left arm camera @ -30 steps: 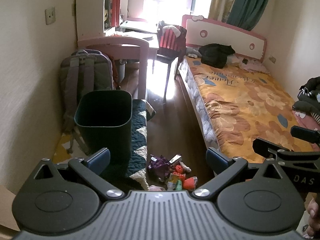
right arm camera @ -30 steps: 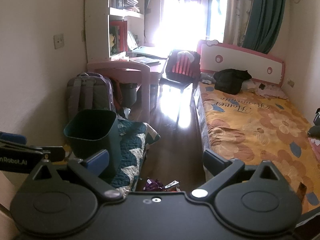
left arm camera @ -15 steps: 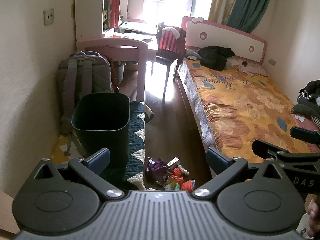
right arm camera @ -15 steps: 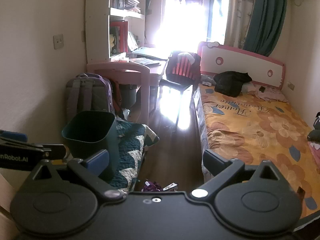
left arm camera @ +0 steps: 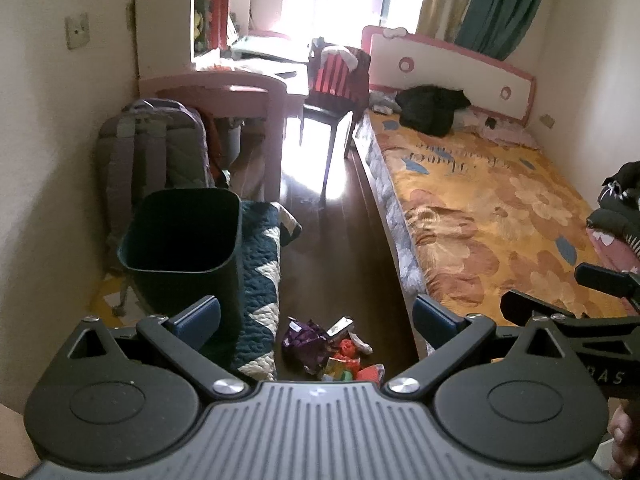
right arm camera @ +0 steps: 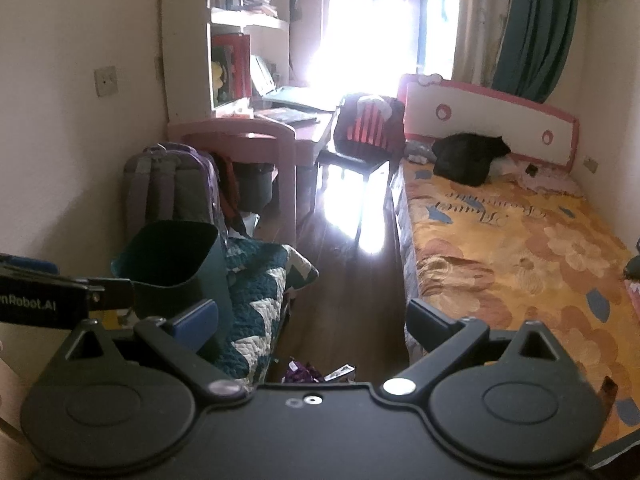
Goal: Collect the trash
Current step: 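Lower both tools toward the trash pile beside the bed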
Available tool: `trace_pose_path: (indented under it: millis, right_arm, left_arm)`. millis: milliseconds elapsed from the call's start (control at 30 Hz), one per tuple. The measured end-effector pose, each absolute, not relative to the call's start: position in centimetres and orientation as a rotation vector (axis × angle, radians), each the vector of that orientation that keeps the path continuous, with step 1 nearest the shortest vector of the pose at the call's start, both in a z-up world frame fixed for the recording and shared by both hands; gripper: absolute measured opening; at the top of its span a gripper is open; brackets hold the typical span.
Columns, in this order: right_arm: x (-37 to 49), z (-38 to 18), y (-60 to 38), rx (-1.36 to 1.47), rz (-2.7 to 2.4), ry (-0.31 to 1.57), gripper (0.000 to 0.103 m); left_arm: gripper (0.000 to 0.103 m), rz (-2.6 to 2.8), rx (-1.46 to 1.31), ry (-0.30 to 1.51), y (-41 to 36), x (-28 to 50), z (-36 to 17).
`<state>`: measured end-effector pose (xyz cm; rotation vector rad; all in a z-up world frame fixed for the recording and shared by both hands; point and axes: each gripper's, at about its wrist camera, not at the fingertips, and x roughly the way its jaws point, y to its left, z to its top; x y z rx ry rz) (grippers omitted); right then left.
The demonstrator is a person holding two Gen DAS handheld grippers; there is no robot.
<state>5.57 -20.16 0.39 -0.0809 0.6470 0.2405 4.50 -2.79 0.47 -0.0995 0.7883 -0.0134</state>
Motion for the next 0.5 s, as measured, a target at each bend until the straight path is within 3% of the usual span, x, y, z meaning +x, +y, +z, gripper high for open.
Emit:
trace_pose_path:
  millis: [500]
  right_arm:
    - [20.8,-6.4,-29.1,-0.063,0.375,0.789,0.101]
  left_arm:
    - [0.103,0.168,-0.162,0.957,-10.6,18.7,-5.3]
